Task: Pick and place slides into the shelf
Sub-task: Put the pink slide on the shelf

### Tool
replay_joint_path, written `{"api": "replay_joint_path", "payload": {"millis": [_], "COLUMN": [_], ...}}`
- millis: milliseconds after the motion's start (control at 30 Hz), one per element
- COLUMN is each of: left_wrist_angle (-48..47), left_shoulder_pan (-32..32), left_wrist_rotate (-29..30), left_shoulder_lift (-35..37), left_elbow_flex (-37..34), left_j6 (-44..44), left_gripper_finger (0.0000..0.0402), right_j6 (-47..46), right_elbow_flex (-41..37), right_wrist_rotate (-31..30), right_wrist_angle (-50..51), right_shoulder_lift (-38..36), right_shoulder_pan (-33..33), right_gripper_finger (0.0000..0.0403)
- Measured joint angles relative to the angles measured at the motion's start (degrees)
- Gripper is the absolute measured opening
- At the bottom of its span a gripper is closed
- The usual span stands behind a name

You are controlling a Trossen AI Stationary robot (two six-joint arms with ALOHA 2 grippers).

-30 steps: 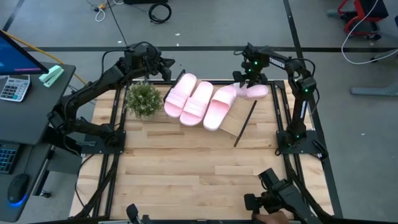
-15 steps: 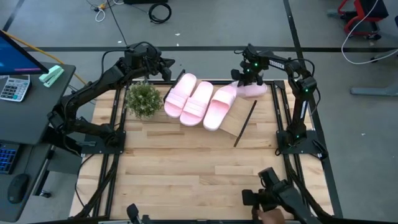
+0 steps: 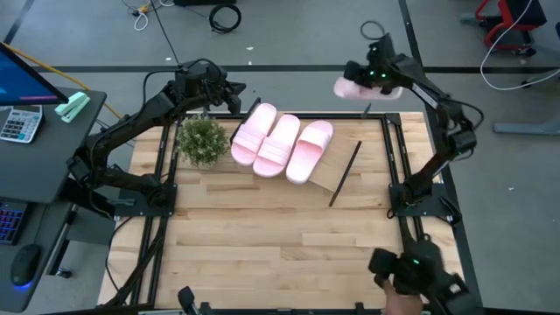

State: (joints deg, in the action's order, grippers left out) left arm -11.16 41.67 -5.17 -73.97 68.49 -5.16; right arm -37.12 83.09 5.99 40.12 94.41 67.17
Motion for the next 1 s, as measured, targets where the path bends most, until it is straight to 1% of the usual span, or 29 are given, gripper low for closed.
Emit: {"api": "replay_joint_path", "payload": {"millis": [67,233,367,500,667,767,1000], "left_wrist_angle": [0.0,0.0,0.0,0.0,-0.3,-0.8,-0.8], "left_shoulder_pan": [0.0,0.0,0.0,0.0,0.0,0.0,0.0], "left_wrist_rotate": [0.0,0.0,0.0,0.0,0.0,0.0,0.0], "left_shoulder_lift": [0.0,0.0,0.0,0.0,0.0,0.0,0.0], "left_elbow_flex": [0.0,0.0,0.0,0.0,0.0,0.0,0.0], "left_j6": [0.2,0.6,0.6,0.5,0.4,0.4,-0.2], "left_gripper_finger": [0.0017,0.0024,0.0021,0.0013,0.0015,0.0021,0.0021], "right_j6": [-1.4,-5.0,-7.6,-10.0,-13.3,-16.4,-30.8], "right_elbow_flex": [0.0,0.0,0.0,0.0,0.0,0.0,0.0], "right_wrist_rotate": [-0.5,-5.0,-9.0,-14.5,-25.0,-30.3,-45.1], "right_wrist_angle": [-0.8,-1.6,-1.8,-2.6,-1.7,1.8,10.6], "right_shoulder_lift": [-2.8,-9.1,-13.3,-16.4,-19.0,-19.6,-20.4], "right_shoulder_pan": [0.3,-0.9,-3.9,-8.3,-16.3,-22.1,-39.4], "right_gripper_finger": [0.0009,0.0009,0.0009,0.0008,0.0008,0.0008,0.0008]}}
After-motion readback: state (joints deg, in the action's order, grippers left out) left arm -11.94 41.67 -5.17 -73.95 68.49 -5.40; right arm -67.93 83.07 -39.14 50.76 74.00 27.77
